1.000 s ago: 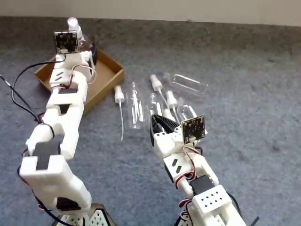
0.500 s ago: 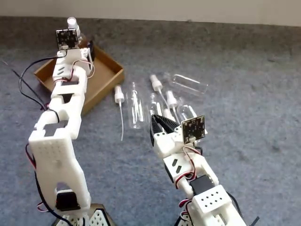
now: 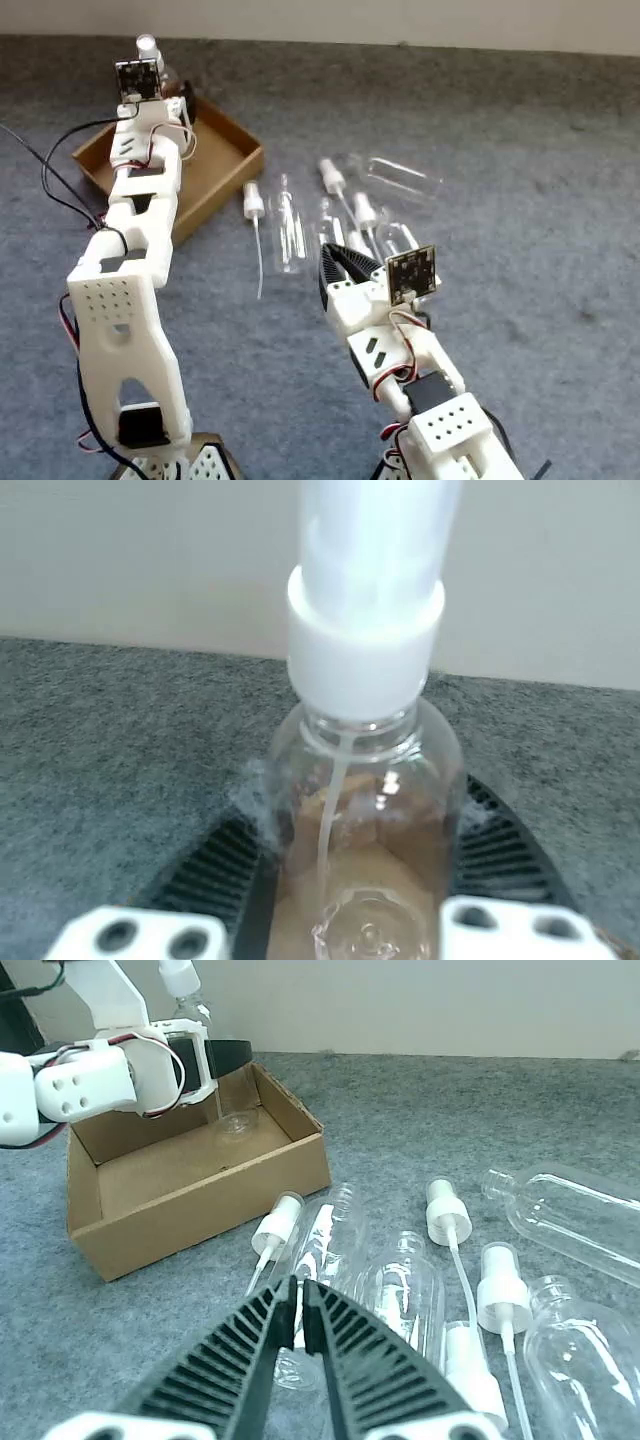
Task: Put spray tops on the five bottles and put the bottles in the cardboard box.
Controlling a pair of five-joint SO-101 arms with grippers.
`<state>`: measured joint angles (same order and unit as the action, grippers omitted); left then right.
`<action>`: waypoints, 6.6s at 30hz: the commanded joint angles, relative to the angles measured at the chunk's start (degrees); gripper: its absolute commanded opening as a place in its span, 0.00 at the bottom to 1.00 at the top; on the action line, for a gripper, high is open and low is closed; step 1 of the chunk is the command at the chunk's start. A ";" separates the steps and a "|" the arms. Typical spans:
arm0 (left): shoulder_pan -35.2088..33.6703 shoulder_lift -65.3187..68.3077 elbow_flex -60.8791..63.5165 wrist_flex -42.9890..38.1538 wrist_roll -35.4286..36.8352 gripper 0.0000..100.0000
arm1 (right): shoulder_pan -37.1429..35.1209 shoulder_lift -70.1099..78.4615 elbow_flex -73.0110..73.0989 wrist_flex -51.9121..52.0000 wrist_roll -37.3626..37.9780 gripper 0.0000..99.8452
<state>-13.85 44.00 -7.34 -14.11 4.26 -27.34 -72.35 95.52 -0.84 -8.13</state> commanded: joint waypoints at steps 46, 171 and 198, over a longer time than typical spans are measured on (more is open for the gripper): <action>-0.92 2.24 -3.65 -2.99 -5.54 0.11 | -0.40 -0.57 3.30 -1.71 -0.18 0.01; 22.90 -0.84 -33.10 99.52 8.00 0.31 | 16.84 -0.57 3.30 -1.71 -0.35 0.01; 27.38 -1.89 -36.88 106.20 7.56 0.14 | 16.84 -0.57 3.30 -1.71 -0.35 0.01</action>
<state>10.42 44.35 -38.29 88.22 11.82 -10.29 -72.35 95.52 -0.84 -8.13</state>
